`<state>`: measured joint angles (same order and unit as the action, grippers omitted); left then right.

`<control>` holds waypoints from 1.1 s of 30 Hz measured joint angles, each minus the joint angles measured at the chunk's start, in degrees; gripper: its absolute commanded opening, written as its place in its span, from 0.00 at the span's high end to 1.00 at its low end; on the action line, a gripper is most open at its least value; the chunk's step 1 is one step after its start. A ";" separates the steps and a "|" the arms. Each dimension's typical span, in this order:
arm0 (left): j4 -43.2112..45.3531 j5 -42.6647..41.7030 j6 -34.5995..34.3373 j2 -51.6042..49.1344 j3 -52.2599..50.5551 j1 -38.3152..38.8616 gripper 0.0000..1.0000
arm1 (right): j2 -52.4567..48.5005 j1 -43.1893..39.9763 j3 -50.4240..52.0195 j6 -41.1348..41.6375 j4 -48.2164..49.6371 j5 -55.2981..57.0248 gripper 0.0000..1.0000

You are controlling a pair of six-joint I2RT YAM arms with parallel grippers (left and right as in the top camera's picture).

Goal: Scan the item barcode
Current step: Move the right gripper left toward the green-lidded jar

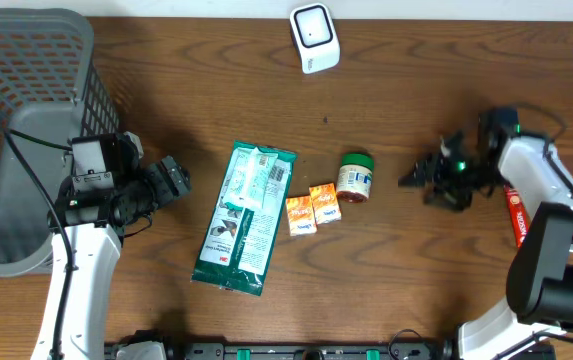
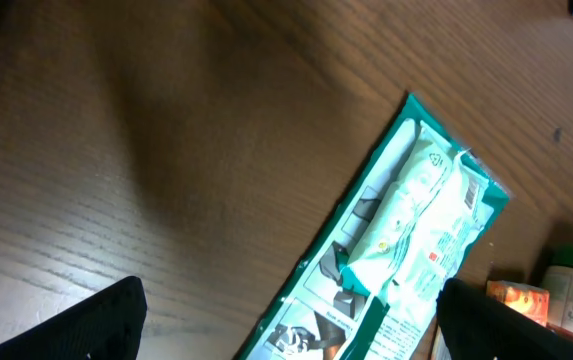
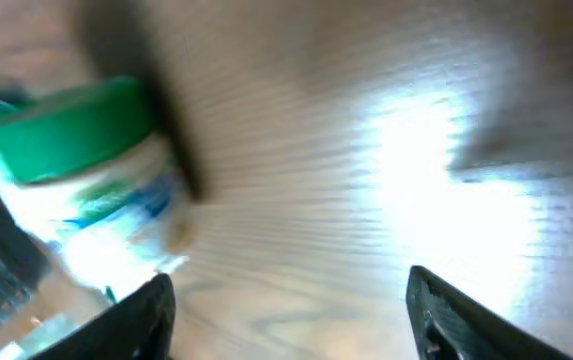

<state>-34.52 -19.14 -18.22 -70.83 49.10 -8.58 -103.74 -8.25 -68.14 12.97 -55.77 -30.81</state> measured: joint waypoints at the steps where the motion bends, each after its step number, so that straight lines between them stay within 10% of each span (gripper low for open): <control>1: 0.04 0.02 0.02 0.00 0.00 0.00 0.07 | 0.55 1.49 -3.34 0.57 -2.40 1.90 0.18; 17: 0.02 0.02 0.00 0.00 0.00 0.00 0.07 | 2.19 24.74 -13.03 14.88 2.08 22.67 0.18; 33: 0.02 0.02 0.00 0.00 0.00 0.00 0.07 | -5.99 27.96 -13.00 17.81 7.02 30.84 0.20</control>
<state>-34.50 -19.11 -18.22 -70.83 49.10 -8.58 -109.73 19.70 -81.14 30.79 -48.75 0.03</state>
